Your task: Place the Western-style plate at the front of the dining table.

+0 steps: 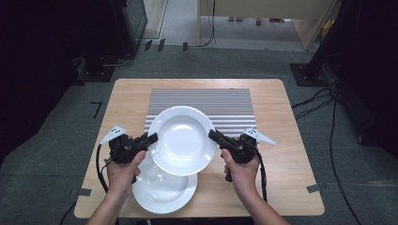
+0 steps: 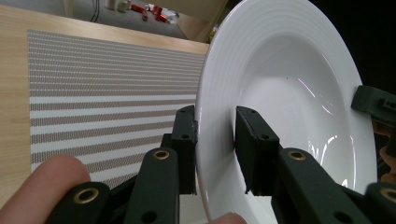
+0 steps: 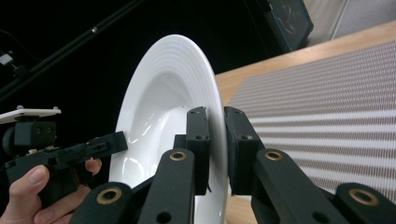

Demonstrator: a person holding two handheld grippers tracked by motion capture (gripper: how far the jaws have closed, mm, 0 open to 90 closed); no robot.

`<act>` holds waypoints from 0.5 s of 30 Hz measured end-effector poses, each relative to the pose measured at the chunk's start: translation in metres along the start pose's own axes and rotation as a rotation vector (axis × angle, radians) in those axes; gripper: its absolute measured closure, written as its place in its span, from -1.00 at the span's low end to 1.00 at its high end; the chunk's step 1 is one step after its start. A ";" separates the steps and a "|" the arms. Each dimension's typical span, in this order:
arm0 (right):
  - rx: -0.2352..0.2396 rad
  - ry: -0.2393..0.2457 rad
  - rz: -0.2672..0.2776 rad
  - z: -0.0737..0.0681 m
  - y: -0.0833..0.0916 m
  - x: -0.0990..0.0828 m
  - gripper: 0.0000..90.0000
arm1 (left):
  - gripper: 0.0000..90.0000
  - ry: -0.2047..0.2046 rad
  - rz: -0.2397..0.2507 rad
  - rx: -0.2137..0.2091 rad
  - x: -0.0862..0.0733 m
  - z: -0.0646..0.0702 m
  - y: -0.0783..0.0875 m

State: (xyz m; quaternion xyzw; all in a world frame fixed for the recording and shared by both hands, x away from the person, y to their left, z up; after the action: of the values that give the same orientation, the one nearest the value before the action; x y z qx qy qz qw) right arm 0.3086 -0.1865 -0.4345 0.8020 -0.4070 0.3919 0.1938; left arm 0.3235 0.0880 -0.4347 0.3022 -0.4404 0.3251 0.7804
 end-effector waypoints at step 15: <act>0.004 -0.018 -0.003 0.023 -0.019 0.016 0.88 | 0.55 0.052 -0.048 0.003 0.005 -0.015 -0.041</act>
State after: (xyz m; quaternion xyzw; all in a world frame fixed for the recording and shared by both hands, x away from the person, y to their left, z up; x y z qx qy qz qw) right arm 0.3404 -0.1980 -0.4359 0.8065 -0.4068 0.3851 0.1892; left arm 0.3647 0.0759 -0.4444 0.3054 -0.4122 0.3148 0.7986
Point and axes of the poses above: each handheld gripper's, and its own axes: y roughly backward along the jaws, x roughly out of its top, z roughly to its right, the point moved 6 cm from there along -y, roughly forward along the jaws, and after that the axes turned 12 degrees about z, right-handed, at the moved point
